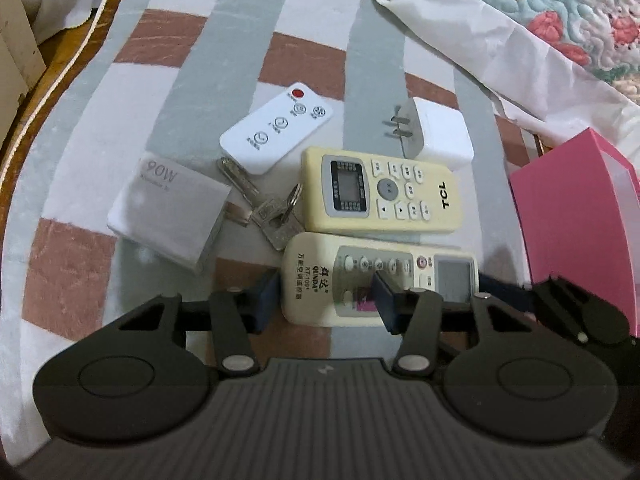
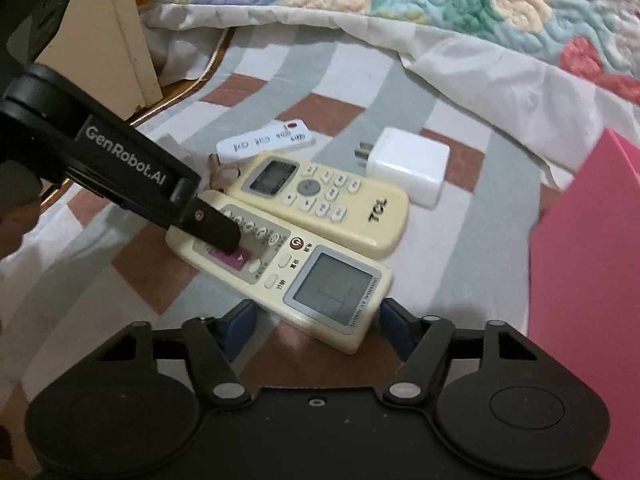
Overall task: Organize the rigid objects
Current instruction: 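Reach the left gripper to the cream remote with purple buttons and grasp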
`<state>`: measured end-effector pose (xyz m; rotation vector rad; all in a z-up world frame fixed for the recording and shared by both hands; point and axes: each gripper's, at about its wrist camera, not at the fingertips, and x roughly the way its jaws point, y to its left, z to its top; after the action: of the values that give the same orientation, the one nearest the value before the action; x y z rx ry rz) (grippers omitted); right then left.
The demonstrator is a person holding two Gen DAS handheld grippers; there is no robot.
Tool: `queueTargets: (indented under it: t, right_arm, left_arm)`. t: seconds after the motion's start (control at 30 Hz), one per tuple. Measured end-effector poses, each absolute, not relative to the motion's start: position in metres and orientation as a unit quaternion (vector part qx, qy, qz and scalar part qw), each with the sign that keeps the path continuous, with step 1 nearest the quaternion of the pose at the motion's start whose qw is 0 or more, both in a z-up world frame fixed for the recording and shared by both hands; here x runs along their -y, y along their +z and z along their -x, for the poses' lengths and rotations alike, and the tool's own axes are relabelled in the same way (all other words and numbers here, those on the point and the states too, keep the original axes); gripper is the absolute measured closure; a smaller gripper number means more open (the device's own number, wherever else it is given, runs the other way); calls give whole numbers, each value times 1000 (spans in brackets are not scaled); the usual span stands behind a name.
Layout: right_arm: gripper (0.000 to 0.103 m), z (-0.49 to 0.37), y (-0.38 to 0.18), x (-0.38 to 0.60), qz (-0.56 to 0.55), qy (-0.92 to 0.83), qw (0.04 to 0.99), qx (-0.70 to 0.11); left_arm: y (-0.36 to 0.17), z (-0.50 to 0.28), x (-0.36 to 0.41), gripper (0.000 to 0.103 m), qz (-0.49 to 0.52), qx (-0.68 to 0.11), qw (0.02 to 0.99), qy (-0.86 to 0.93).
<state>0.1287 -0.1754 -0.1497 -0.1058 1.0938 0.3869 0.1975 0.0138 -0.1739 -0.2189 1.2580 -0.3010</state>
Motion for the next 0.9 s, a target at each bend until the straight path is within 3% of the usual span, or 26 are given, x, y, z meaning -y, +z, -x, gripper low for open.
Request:
queueTargets:
  t: [0.23,0.33,0.57,0.73,0.8,0.9]
  right_arm:
    - [36,-92,-139,163,130,242,802,-531]
    - [21,-96,-143,160,180,235,804,-515]
    - [17,-140,-152,163,171,266,806,-501]
    - [28,-141,-149,163,115,256,795,-537]
    - [31,-138,-145,164,83,211,796,-561]
    - [35,-127,-142,161,56,161,790,-589]
  left_arm:
    - [-170,-195,-10,54,82,-583,796,-142]
    - [-173,-197,-16,52,101,-590,788,-142]
    - [-177,-201,-31,49,158,-595,774,-150]
    - [-186,-203,-49,46,247,-614,736,-139]
    - [-194,-200,-57,38,308,-634,696,-136]
    - [-205,-189,-57,40,362,-641,664,-127]
